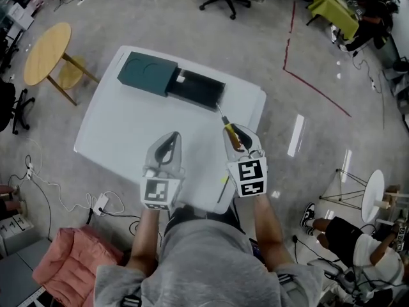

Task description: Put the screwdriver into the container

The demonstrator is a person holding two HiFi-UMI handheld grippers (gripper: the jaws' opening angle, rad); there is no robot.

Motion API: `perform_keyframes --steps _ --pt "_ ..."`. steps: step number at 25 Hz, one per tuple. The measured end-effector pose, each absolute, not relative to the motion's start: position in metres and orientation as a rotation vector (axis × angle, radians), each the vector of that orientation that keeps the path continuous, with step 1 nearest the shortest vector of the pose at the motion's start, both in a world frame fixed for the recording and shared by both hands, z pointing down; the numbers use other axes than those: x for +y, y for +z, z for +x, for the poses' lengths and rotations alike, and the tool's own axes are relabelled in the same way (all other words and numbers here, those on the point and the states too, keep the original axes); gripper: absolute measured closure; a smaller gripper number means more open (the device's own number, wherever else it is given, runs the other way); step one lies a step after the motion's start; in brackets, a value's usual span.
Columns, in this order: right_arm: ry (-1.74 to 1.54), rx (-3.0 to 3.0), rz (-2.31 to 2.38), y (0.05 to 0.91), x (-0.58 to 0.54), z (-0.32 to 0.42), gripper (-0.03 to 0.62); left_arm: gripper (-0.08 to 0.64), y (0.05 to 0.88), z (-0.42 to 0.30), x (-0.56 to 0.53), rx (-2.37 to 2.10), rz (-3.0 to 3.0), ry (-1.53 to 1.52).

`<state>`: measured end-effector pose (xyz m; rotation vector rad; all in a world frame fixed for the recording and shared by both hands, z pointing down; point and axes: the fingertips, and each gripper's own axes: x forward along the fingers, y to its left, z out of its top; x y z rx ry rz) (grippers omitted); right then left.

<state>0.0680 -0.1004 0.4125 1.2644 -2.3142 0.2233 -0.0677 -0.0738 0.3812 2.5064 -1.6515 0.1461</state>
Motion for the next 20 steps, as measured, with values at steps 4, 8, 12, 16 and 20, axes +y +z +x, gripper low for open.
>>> perform_keyframes --steps 4,8,12,16,20 --pt "0.184 -2.347 1.188 0.417 -0.139 0.064 0.517 0.548 0.388 -0.066 -0.101 -1.71 2.457 0.154" --pt "0.143 -2.378 1.102 0.425 -0.174 0.054 0.517 0.548 0.398 -0.067 -0.123 -1.765 2.401 0.171" --pt "0.101 -2.399 0.99 0.443 -0.206 0.039 0.517 0.548 0.413 -0.072 -0.145 -1.833 2.337 0.183" --pt "0.085 -2.41 0.879 0.466 -0.231 0.021 0.517 0.548 0.424 -0.076 -0.163 -1.901 2.286 0.197" --pt "0.106 -2.423 0.754 0.491 -0.247 0.001 0.517 0.549 0.439 -0.08 -0.173 -1.948 2.234 0.22"
